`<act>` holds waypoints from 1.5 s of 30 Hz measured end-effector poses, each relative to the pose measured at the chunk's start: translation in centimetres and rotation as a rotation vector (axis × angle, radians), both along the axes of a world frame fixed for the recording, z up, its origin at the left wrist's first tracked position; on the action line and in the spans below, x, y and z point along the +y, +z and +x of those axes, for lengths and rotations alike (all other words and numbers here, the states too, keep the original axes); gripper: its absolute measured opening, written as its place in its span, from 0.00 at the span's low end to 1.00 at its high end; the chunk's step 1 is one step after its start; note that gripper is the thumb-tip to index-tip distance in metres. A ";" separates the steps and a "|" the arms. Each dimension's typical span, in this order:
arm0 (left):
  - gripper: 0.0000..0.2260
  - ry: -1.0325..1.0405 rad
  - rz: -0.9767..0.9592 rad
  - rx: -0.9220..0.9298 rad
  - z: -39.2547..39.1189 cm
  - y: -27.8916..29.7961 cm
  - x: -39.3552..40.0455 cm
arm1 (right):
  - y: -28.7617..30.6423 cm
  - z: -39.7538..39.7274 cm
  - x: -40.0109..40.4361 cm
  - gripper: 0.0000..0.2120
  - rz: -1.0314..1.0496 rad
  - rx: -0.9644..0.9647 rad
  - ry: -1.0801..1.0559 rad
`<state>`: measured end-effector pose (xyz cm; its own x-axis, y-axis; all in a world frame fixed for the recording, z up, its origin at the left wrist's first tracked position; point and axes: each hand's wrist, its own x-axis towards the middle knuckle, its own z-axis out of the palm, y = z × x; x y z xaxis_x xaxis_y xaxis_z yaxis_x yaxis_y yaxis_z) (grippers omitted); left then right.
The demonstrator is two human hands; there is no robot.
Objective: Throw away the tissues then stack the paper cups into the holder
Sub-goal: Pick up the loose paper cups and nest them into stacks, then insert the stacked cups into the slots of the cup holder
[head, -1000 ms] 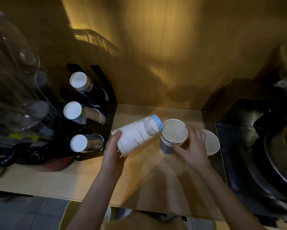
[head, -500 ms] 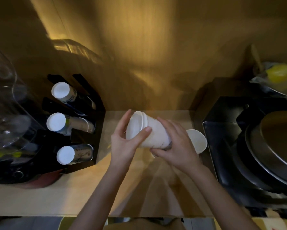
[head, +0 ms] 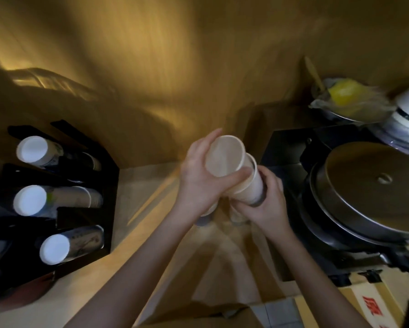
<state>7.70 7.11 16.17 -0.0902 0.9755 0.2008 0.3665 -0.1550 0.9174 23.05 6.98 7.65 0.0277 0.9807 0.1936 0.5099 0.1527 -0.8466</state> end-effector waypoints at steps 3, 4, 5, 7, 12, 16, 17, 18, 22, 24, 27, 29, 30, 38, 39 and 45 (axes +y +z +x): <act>0.34 -0.098 0.079 0.167 2.5 -0.1 1.4 | -0.7 0.8 0.8 0.42 -0.040 0.113 -0.048; 0.34 -0.130 0.083 0.208 3.2 -0.4 1.8 | -1.0 1.1 1.0 0.42 -0.054 0.146 -0.060; 0.34 -0.165 0.077 0.252 3.8 -1.0 2.3 | -1.5 1.3 1.2 0.42 -0.064 0.176 -0.068; 0.35 -0.239 0.062 0.352 5.0 -2.5 3.1 | -2.7 1.6 1.2 0.41 -0.092 0.198 -0.089; 0.36 -0.327 -0.022 0.466 6.5 -7.5 4.3 | -5.2 1.5 1.3 0.34 -0.075 0.126 -0.091; 0.38 -0.335 -0.159 0.543 6.6 -10.4 4.3 | -6.9 1.9 0.9 0.39 -0.229 0.230 -0.063; 0.39 -0.342 -0.193 0.554 6.6 -11.1 4.3 | -7.3 2.2 0.6 0.40 -0.267 0.240 -0.058; 0.40 -0.352 -0.223 0.564 6.5 -11.7 4.3 | -7.8 2.3 0.4 0.40 -0.309 0.249 -0.064; 0.41 -0.384 -0.284 0.625 7.0 -12.8 3.9 | -7.5 2.3 -0.1 0.32 -0.484 0.297 -0.090; 0.42 -0.380 -0.276 0.705 7.3 -13.0 4.0 | -7.0 1.9 -0.2 0.20 -0.614 0.454 -0.169; 0.41 -0.381 -0.312 0.731 7.6 -12.5 4.3 | -7.5 1.9 -0.3 0.17 -0.778 0.675 -0.294; 0.40 -0.376 -0.309 0.726 7.3 -11.8 4.1 | -7.4 1.7 -0.2 0.15 -0.883 0.916 -0.369; 0.39 -0.361 -0.279 0.712 7.1 -11.3 3.7 | -6.8 1.7 -0.3 0.14 -0.908 0.996 -0.386; 0.39 -0.044 0.140 0.424 4.7 -4.6 -0.2 | -1.5 -0.1 0.2 0.24 -0.808 1.471 -0.112; 0.39 0.019 0.174 0.396 4.2 -4.1 -0.5 | -0.4 -0.8 0.3 0.24 -0.810 1.478 -0.056; 0.42 0.381 0.210 0.189 -1.2 -1.9 -3.4 | 4.2 -6.4 0.6 0.29 -1.000 1.429 0.360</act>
<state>6.48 3.71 14.23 -0.3771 0.8162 0.4378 0.5905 -0.1523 0.7925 16.62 7.61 11.87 -0.5978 0.6932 -0.4026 -0.5737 -0.7208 -0.3891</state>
